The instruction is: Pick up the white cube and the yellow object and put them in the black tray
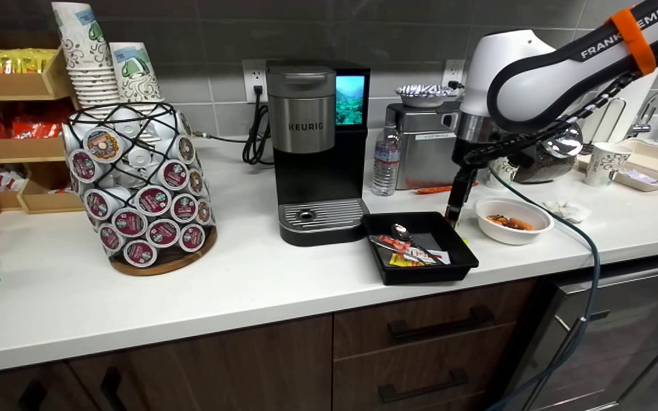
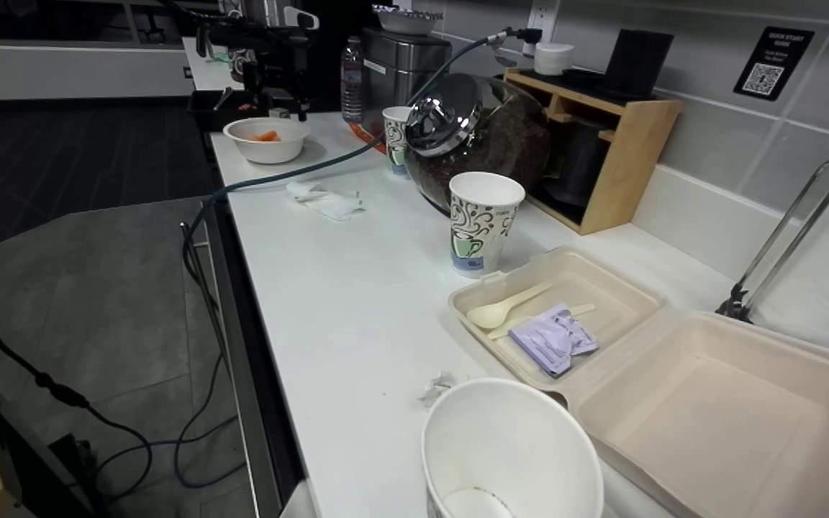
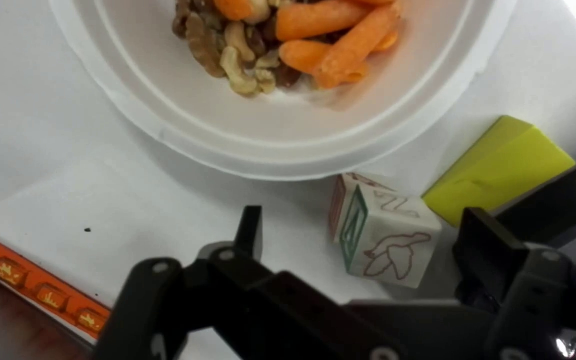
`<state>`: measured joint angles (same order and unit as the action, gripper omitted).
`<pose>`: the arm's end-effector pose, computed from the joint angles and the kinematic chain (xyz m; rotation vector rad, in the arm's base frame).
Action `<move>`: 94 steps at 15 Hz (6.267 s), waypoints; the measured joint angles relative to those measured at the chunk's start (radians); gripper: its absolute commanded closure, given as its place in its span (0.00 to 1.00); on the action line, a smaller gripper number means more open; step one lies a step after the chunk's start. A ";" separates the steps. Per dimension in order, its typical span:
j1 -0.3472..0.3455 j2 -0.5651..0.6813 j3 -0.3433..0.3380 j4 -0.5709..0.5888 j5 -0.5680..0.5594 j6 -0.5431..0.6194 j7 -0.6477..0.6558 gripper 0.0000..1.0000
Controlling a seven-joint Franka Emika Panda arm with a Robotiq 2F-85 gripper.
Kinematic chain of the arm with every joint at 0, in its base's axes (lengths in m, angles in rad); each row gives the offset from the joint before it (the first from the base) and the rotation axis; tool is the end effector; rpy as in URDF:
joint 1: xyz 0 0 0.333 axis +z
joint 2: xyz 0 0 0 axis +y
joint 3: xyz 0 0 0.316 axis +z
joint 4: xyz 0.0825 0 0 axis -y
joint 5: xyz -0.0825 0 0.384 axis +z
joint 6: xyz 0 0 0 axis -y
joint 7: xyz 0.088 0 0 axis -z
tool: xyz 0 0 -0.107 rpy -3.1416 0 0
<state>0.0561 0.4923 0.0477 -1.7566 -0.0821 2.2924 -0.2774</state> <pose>0.6624 0.0643 0.2931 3.0262 0.6576 0.0631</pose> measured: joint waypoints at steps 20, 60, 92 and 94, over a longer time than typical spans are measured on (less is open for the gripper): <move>0.004 0.045 -0.002 0.002 0.000 0.043 0.130 0.90; 0.011 -0.362 0.112 -0.291 0.199 -0.103 0.175 0.00; 0.034 -0.211 0.033 -0.532 0.080 0.560 0.269 0.02; 0.031 -0.205 0.034 -0.522 0.081 0.560 0.266 0.00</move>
<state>0.0868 0.2871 0.0818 -2.2783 -0.0011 2.8523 -0.0118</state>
